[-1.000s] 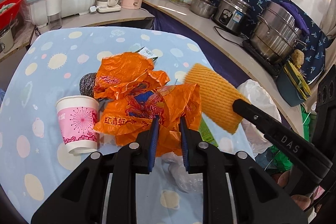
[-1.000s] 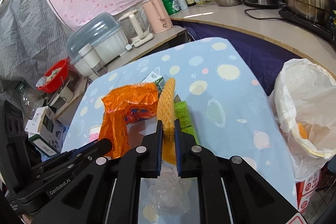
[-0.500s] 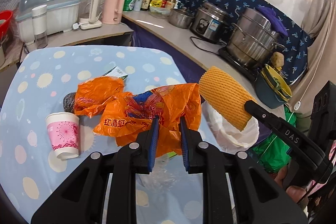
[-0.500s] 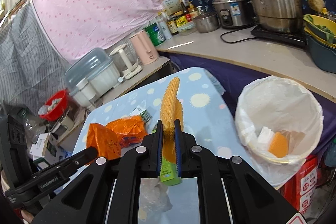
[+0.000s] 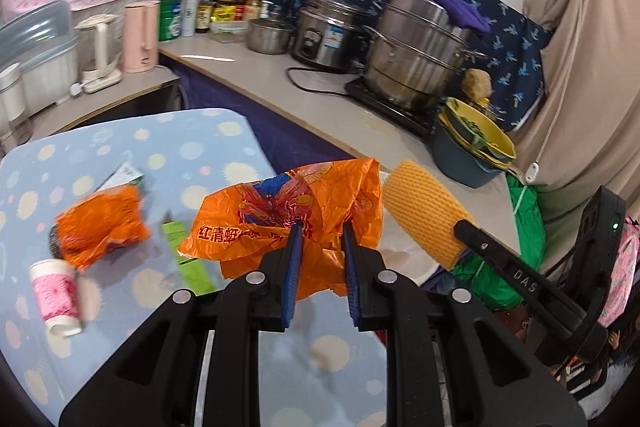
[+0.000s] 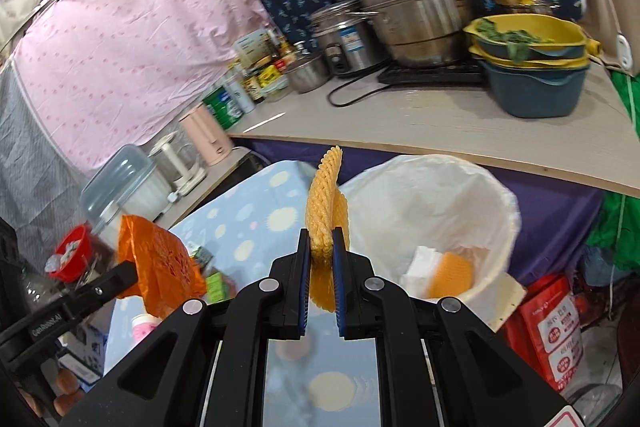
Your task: Collect trash
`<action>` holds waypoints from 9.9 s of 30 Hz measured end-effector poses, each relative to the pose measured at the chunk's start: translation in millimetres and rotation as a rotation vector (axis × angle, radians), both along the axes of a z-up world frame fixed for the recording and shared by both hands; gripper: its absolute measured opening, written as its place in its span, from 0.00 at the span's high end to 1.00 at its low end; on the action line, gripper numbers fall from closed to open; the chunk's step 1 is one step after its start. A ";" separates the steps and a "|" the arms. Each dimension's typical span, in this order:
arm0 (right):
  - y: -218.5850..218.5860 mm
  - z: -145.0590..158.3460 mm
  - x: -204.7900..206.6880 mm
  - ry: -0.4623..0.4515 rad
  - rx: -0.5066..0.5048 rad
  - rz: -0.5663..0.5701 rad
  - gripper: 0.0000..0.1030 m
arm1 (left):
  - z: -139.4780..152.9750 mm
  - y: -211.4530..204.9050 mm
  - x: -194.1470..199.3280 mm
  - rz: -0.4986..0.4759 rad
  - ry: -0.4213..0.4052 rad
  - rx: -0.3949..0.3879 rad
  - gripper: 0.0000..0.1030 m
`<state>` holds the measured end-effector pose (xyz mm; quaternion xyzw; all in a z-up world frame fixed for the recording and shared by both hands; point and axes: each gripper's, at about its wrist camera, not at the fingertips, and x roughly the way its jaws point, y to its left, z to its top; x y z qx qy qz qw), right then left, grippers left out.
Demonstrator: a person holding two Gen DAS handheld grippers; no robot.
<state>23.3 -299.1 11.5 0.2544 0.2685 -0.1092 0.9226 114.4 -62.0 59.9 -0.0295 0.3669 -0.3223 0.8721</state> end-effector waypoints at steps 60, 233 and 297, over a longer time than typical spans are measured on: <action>-51.7 -47.2 13.9 0.086 0.052 -0.086 0.71 | -50.7 -122.3 39.8 -0.061 0.075 0.094 0.56; 129.7 -71.8 111.7 0.194 0.059 0.276 0.83 | -167.2 100.7 117.0 0.303 0.162 0.319 0.96; -33.3 -41.8 -22.6 0.053 0.092 -0.033 0.83 | -56.6 -85.8 -7.9 -0.071 0.048 0.152 0.96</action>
